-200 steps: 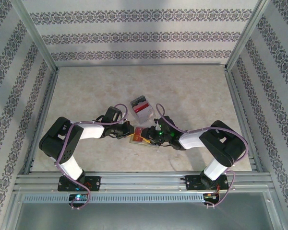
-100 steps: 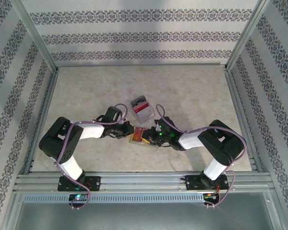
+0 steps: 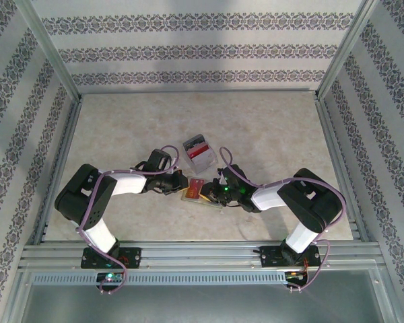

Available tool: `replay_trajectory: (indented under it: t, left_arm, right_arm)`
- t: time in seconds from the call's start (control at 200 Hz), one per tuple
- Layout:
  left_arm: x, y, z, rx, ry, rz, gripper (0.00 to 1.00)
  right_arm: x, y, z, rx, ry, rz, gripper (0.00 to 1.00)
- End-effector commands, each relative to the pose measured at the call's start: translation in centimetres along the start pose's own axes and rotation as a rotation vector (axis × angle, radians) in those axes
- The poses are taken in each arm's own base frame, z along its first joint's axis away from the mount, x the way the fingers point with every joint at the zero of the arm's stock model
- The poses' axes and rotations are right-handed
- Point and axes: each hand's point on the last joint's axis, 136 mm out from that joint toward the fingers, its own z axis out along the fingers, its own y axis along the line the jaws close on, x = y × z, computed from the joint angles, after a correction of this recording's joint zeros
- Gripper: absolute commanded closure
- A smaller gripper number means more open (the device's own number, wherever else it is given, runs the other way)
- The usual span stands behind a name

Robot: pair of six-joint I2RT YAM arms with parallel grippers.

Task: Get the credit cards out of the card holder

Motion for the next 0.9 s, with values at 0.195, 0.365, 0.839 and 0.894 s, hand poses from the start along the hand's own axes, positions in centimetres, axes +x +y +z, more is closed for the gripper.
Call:
replay_trajectory:
  t: [0.195, 0.365, 0.839, 0.894]
  left_arm:
    - [1.4, 2.8, 0.6, -0.116, 0.038, -0.024, 0.92]
    - [1.5, 3.1, 0.7, -0.120, 0.043, -0.026, 0.92]
    - [1.6, 3.7, 0.9, -0.143, 0.049, -0.029, 0.92]
    - [1.6, 3.7, 0.9, -0.144, 0.049, -0.028, 0.92]
  right_arm:
    - [-0.3, -0.2, -0.6, -0.014, -0.032, 0.009, 0.90]
    - [-0.2, -0.2, -0.7, -0.017, -0.031, 0.007, 0.88]
    - [-0.2, -0.3, -0.9, -0.017, -0.035, 0.006, 0.96]
    - [-0.2, -0.3, -0.9, -0.018, -0.035, 0.005, 0.97]
